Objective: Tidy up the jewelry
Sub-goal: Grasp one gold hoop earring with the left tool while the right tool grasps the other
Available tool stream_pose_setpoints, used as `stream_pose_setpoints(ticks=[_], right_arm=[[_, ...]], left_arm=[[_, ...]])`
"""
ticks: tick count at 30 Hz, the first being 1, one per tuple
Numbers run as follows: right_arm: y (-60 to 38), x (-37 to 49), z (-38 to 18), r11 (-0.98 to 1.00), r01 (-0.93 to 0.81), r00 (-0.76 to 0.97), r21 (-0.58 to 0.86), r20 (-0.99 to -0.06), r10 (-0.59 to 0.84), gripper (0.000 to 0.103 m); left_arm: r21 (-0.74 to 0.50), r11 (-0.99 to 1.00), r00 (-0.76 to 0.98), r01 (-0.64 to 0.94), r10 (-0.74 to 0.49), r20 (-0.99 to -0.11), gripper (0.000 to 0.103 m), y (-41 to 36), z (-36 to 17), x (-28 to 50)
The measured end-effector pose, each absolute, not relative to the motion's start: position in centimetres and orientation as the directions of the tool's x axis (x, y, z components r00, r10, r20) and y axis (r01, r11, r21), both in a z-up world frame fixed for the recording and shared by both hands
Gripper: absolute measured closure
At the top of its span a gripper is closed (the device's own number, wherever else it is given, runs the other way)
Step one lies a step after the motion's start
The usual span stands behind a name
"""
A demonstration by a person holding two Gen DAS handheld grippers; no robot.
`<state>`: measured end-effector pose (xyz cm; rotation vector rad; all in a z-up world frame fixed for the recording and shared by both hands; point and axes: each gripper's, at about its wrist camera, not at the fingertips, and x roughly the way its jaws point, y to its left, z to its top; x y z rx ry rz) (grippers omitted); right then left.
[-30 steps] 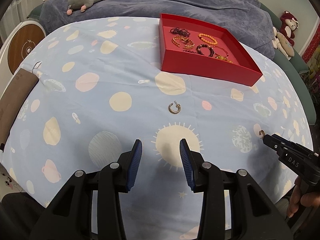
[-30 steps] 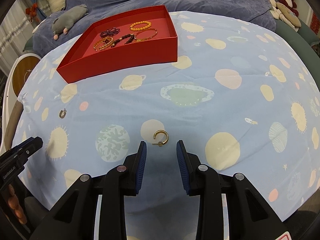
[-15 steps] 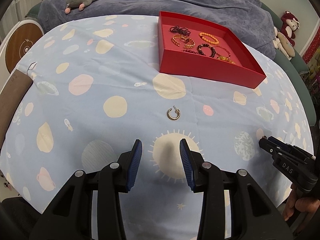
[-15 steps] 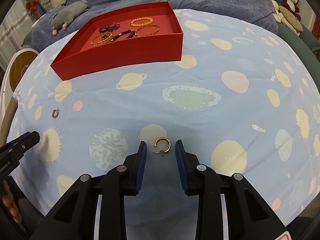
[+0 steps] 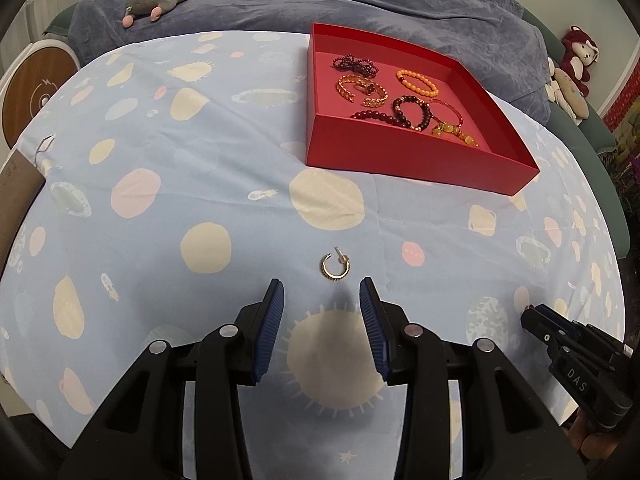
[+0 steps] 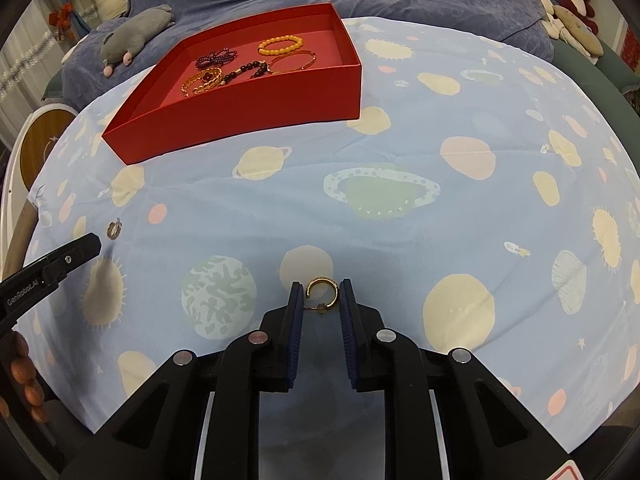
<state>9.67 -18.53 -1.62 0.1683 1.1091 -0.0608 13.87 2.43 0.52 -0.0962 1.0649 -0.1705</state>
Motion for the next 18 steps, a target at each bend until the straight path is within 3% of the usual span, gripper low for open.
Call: stream_pose_setpoints(ticks=[9, 18], right_arm=[[-18.3, 10.1, -1.7, 0.984, 0.133, 0.445, 0.117, -0.894, 0.046, 0.086], [-18.2, 10.2, -1.7, 0.983, 0.137, 0.448, 0.120, -0.893, 0.047, 0.086]], left_arm=[[-0.149, 0.982, 0.462, 0.115, -0.186, -0.867, 0.070, 1.2, -0.5, 15.2], [-0.138, 0.983, 0.470, 0.124, -0.180, -0.864, 0.086, 1.3, -0.7, 15.3]])
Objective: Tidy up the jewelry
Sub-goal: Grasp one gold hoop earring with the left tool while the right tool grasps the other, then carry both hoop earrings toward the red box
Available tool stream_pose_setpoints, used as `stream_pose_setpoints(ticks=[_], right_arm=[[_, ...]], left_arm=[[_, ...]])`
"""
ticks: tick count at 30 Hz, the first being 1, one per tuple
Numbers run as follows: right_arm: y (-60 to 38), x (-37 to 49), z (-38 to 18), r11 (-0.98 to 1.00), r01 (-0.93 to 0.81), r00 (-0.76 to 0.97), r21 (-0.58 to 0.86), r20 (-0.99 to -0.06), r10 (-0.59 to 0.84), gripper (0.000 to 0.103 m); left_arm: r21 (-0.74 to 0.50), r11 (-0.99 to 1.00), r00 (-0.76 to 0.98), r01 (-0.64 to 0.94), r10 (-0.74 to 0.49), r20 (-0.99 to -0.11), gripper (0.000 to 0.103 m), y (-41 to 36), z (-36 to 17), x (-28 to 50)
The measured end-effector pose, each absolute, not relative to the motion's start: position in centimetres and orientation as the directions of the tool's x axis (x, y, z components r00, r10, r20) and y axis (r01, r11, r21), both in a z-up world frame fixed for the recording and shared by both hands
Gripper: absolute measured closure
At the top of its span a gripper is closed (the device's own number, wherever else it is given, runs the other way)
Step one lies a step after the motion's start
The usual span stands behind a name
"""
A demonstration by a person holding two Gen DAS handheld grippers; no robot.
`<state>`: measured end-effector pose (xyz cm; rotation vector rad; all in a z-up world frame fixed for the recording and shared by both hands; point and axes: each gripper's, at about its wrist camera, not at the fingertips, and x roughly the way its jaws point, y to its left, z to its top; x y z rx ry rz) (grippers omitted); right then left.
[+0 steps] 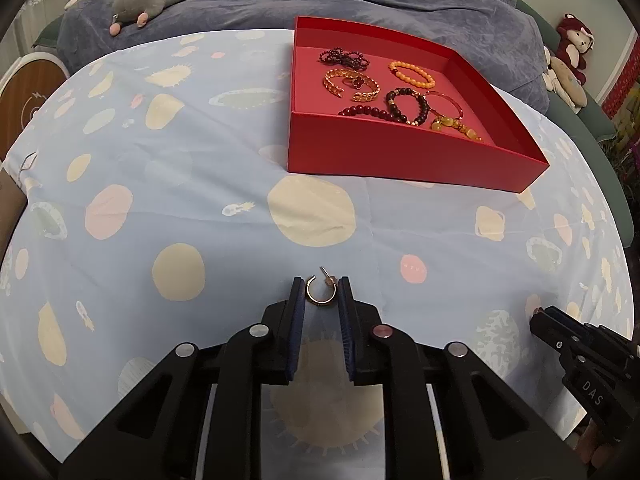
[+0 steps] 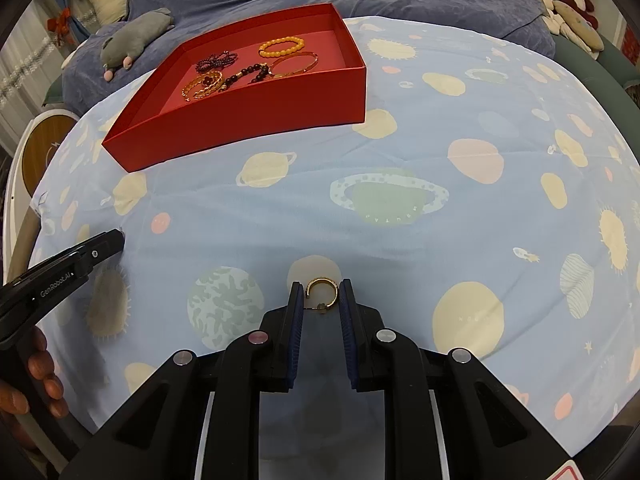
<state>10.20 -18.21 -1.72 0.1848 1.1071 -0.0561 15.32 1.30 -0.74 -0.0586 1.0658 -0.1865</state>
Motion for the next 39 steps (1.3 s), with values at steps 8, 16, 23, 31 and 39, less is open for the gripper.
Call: stream_pose_setpoints(ticks=[8, 16, 23, 31, 39], right_arm=[[-18.4, 10.0, -1.3, 0.982, 0.137, 0.452, 0.130, -0.890, 0.055, 0.086], [-17.9, 9.1, 0.6, 0.982, 0.119, 0.484, 0.145, -0.872, 0.070, 0.086], [-16.9, 8.1, 2.8, 0.984, 0.087, 0.523, 0.154, -0.848, 0.086, 0.086], [-15.7, 6.5, 4.9, 0.987, 0.050, 0.553, 0.154, -0.827, 0.101, 0.086], [-14.7, 4.8, 6.3, 0.989, 0.019, 0.573, 0.149, -0.812, 0.112, 0.086]], left_arm=[[-0.140, 0.983, 0.464, 0.116, -0.179, -0.868, 0.087, 1.4, -0.3, 15.0], [-0.142, 0.982, 0.476, 0.121, -0.183, -0.860, 0.086, 1.3, 1.2, 13.8], [-0.141, 0.980, 0.495, 0.138, -0.191, -0.848, 0.086, 1.1, 3.0, 12.4], [-0.139, 0.978, 0.508, 0.156, -0.201, -0.838, 0.086, 0.9, 5.1, 10.3], [-0.137, 0.970, 0.519, 0.199, -0.223, -0.825, 0.086, 0.0, 7.0, 8.2]])
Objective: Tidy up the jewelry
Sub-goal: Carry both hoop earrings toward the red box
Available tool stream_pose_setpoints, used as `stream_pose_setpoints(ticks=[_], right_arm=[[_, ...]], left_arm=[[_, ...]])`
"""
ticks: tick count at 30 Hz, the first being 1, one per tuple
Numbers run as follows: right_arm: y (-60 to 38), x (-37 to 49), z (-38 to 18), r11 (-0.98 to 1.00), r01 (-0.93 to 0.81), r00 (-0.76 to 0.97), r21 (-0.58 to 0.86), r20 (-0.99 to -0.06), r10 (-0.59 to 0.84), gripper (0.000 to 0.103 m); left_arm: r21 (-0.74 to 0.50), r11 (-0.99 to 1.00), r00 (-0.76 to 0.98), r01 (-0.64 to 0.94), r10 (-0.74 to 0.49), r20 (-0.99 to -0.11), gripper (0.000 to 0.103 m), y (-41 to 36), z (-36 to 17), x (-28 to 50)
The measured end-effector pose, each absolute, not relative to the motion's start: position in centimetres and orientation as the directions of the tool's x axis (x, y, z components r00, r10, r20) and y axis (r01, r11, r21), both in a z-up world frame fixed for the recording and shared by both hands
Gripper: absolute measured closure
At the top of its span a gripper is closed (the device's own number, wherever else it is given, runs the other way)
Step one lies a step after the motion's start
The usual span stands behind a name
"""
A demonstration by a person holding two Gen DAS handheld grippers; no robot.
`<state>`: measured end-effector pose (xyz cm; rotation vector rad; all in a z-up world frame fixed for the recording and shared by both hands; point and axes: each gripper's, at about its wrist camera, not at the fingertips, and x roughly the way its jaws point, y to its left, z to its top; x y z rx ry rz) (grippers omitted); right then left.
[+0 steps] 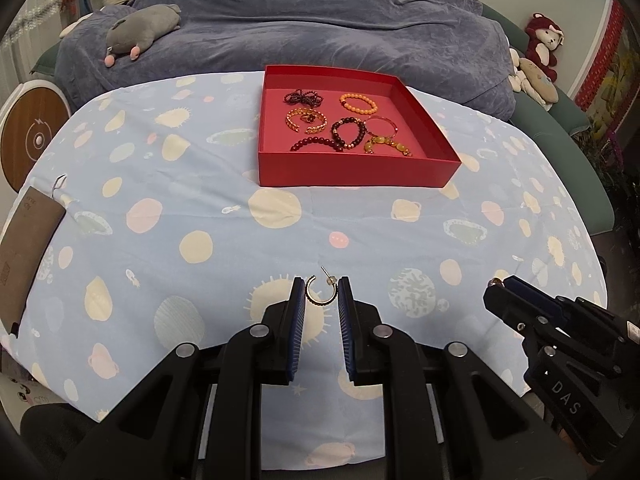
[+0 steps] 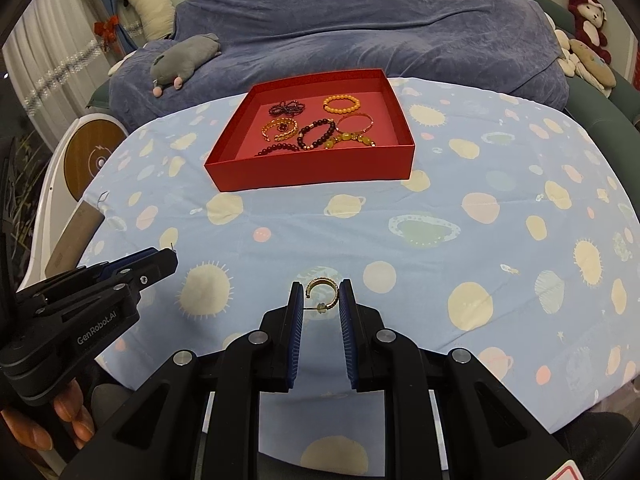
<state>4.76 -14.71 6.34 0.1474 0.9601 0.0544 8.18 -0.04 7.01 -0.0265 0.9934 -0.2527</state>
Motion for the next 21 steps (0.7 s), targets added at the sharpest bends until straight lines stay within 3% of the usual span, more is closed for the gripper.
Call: stream_pose_setpoints(ticks=[9, 12, 21], right_arm=[[-14.2, 3.8, 7.7, 0.989, -0.007, 0.592, 0.146, -0.797, 0.122, 0.086], [-14.2, 3.8, 7.8, 0.989, -0.011, 0.593, 0.148, -0.796, 0.126, 0.095], [-14.5, 4.4, 7.0, 0.991, 0.000, 0.576, 0.131, -0.810, 0.107, 0.096]], left_arm=[[-0.126, 0.965, 0.526, 0.229, -0.232, -0.818, 0.086, -1.0, 8.3, 6.8], [-0.125, 0.965, 0.528, 0.230, -0.231, -0.817, 0.086, -1.1, 8.6, 6.9], [-0.115, 0.968, 0.525, 0.224, -0.220, -0.822, 0.086, -1.2, 8.4, 7.4]])
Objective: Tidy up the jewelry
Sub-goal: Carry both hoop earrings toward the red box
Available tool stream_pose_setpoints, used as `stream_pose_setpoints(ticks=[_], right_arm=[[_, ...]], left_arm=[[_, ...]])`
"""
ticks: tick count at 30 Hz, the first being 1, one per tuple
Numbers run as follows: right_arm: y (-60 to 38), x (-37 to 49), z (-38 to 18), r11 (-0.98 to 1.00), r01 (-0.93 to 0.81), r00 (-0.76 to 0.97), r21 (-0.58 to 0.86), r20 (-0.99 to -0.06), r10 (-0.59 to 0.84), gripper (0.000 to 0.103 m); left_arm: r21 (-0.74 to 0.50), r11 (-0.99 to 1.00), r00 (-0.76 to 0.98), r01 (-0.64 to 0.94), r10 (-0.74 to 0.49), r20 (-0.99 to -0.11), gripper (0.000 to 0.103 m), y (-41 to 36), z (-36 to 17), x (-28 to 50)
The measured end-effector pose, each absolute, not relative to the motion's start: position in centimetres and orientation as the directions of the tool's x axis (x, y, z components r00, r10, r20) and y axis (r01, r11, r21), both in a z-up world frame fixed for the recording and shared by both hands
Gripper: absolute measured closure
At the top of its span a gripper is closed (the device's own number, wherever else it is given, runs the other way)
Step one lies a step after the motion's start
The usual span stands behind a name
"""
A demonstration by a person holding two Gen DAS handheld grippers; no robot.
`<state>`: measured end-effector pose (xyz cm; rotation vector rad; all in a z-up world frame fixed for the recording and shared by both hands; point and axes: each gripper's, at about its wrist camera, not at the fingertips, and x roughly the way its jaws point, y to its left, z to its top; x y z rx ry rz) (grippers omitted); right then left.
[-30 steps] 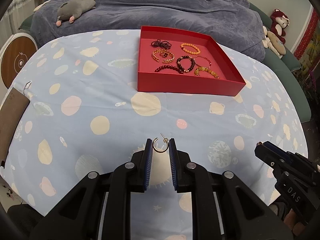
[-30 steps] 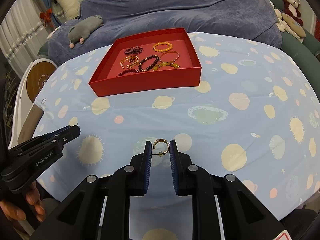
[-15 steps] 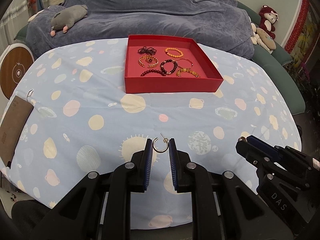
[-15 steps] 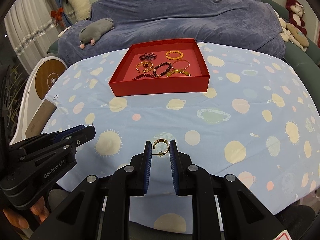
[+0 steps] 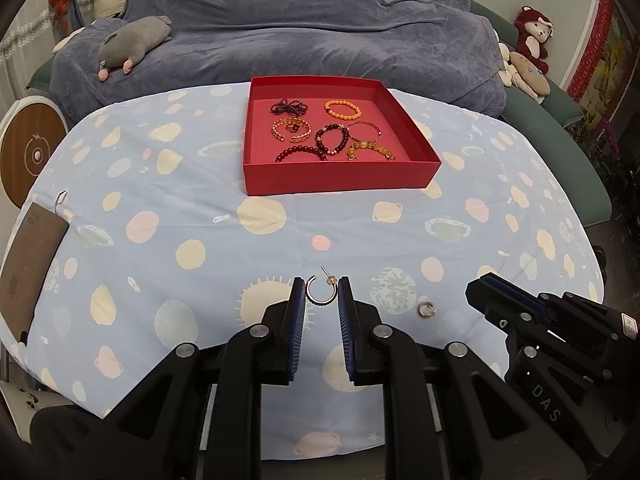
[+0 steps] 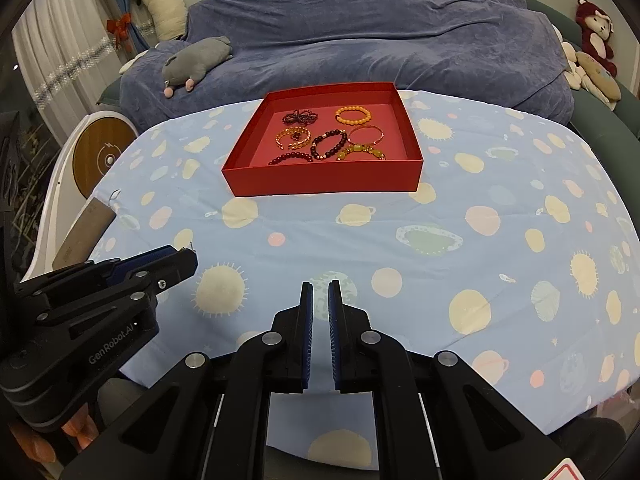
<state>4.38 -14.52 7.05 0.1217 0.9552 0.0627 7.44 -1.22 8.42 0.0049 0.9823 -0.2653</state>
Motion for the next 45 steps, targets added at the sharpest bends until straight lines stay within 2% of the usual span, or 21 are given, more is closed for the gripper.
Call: stream_pose_setpoints(ticks=[1, 4, 6, 8, 22, 27, 31, 36, 45], right_arm=[[-14.8, 4.4, 6.8, 0.991, 0.010, 0.575, 0.130, -0.812, 0.101, 0.095], [-15.4, 4.3, 5.3, 0.990, 0.030, 0.551, 0.136, -0.829, 0.097, 0.087], [-15.7, 4.3, 4.1, 0.989, 0.043, 0.529, 0.143, -0.843, 0.099, 0.078], [-15.9, 4.5, 3.0, 0.987, 0.052, 0.508, 0.151, -0.855, 0.103, 0.076], [-14.4, 8.4, -1.6, 0.995, 0.022, 0.430, 0.094, -0.899, 0.075, 0.076], [-14.3, 8.8, -1.8, 0.997, 0.010, 0.438, 0.076, -0.897, 0.064, 0.087], [-14.5, 8.8, -1.8, 0.997, 0.009, 0.437, 0.081, -0.897, 0.069, 0.087], [-14.8, 8.3, -0.6, 0.994, 0.025, 0.458, 0.109, -0.885, 0.086, 0.087], [-14.9, 8.4, 4.7, 0.988, 0.010, 0.552, 0.156, -0.825, 0.124, 0.087]], left_arm=[[-0.118, 0.969, 0.523, 0.218, -0.218, -0.824, 0.086, -1.0, 8.2, 7.5], [-0.118, 0.973, 0.515, 0.197, -0.205, -0.832, 0.086, -0.2, 7.5, 7.7], [-0.116, 0.976, 0.507, 0.184, -0.196, -0.839, 0.086, 0.2, 6.9, 7.8], [-0.118, 0.977, 0.498, 0.176, -0.192, -0.846, 0.086, 0.6, 6.3, 7.9], [-0.136, 0.979, 0.447, 0.151, -0.190, -0.874, 0.086, 1.2, 3.2, 10.0], [-0.137, 0.979, 0.436, 0.148, -0.189, -0.880, 0.086, 1.2, 2.6, 10.7], [-0.139, 0.979, 0.435, 0.150, -0.192, -0.880, 0.086, 0.9, 2.6, 10.8], [-0.138, 0.978, 0.443, 0.155, -0.193, -0.875, 0.086, 0.6, 3.2, 10.7], [-0.129, 0.976, 0.486, 0.176, -0.200, -0.850, 0.086, -0.4, 5.8, 10.7]])
